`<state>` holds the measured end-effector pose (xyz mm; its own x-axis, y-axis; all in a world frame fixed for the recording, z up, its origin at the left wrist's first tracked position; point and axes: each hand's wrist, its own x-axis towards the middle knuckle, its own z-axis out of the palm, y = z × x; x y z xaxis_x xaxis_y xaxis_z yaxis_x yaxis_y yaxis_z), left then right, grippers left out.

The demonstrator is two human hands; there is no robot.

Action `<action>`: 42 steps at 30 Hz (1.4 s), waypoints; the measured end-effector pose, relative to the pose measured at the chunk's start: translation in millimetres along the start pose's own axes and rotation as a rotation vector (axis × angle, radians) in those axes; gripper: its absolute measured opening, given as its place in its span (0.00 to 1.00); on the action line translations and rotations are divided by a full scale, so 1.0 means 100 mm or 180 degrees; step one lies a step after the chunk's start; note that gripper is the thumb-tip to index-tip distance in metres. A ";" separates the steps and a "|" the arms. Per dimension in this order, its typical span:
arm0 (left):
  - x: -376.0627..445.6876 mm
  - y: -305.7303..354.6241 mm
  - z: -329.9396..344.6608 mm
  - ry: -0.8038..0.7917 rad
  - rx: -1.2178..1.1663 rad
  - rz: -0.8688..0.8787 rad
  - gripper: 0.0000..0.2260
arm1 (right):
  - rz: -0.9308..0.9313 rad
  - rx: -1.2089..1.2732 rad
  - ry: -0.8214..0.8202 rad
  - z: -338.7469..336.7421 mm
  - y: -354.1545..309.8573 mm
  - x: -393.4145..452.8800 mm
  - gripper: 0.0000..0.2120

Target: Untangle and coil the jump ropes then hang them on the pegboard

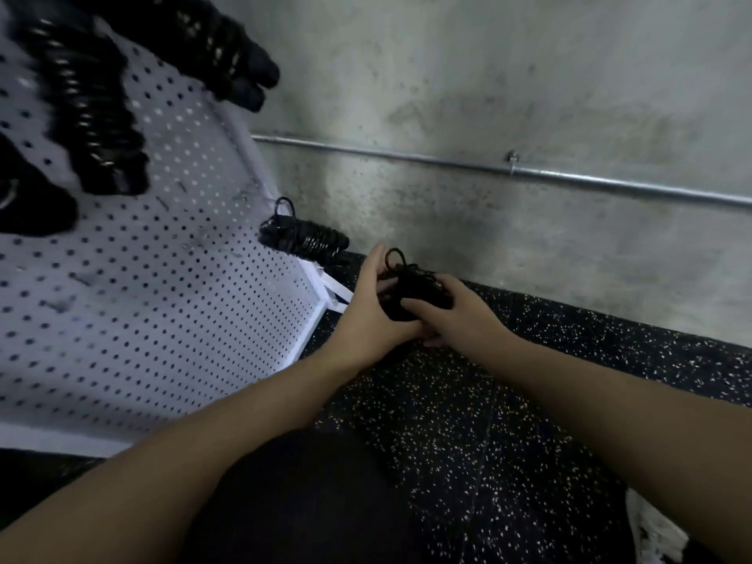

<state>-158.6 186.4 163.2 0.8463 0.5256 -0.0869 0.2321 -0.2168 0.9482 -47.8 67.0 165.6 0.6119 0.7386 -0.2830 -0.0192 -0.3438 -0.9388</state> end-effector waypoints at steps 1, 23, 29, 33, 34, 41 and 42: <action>-0.10 0.04 -0.05 0.0071 -0.0023 -0.0033 0.52 | -0.0070 0.0005 0.0019 0.03 -0.03 -0.03 0.19; -0.73 -0.07 -1.22 0.1020 0.0614 -0.0337 0.26 | -0.0874 -0.1082 -0.0895 1.15 -0.88 0.19 0.21; -0.54 -0.11 -1.31 0.0991 0.0530 -0.0399 0.26 | -0.0856 -0.1054 -0.0806 1.22 -0.90 0.37 0.18; -0.45 -0.17 -1.38 0.1037 0.0366 -0.0480 0.26 | -0.0846 -0.1040 -0.0934 1.28 -1.04 0.38 0.08; -0.45 -0.19 -1.41 0.1019 0.0338 -0.0520 0.26 | -0.0832 -0.1074 -0.0984 1.29 -1.06 0.37 0.08; -0.40 -0.29 -1.43 0.0835 0.1368 -0.0955 0.24 | -0.0480 -0.1225 -0.1282 1.19 -0.86 0.43 0.25; -0.39 -0.29 -1.43 0.0852 0.1578 -0.1200 0.27 | -0.0424 -0.1252 -0.1252 1.14 -0.81 0.43 0.28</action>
